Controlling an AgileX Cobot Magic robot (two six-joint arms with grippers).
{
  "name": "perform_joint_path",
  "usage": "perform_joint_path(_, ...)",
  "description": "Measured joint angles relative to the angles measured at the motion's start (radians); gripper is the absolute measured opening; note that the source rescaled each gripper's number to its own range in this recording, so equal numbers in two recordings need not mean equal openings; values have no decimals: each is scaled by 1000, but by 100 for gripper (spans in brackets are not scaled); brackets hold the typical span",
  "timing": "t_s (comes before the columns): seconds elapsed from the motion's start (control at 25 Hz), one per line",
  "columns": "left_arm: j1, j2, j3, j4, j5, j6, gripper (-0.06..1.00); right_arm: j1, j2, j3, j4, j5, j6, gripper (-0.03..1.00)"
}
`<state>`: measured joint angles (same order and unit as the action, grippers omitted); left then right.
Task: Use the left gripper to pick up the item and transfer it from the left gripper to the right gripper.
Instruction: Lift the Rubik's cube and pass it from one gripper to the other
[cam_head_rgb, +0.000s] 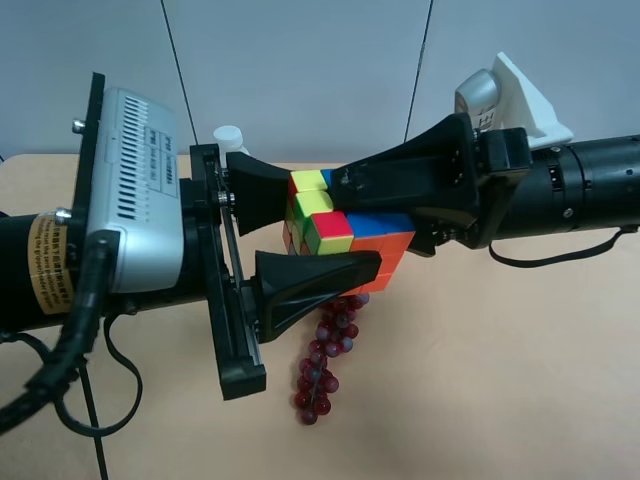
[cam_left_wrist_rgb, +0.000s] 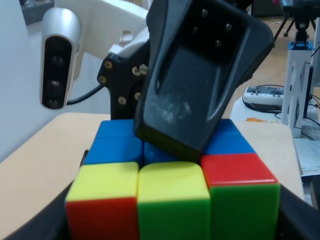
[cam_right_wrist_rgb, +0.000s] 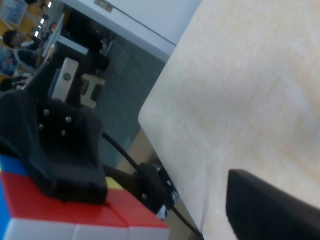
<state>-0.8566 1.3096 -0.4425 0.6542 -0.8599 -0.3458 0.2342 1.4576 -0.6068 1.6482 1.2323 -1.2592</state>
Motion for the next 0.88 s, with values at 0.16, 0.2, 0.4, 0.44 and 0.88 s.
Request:
perform_joint_path(0.16,2,2,0,-6,7,0,0,1,48,0,23,29,-23,100)
perform_joint_path(0.2,2,2,0,-7,8,0,0,1,52,0,25,29,-23,100)
perform_joint_path(0.4,3,5,0,-6,-1,-1,0,27,55,0,44,25,-27,100)
perform_joint_path(0.44,3,5,0,-4,-4,-1,0,43,57,0,54,18,-27,100)
perform_joint_path(0.88,0,5,0,26,-44,0,0,179,65,0,119,-8,-30,100)
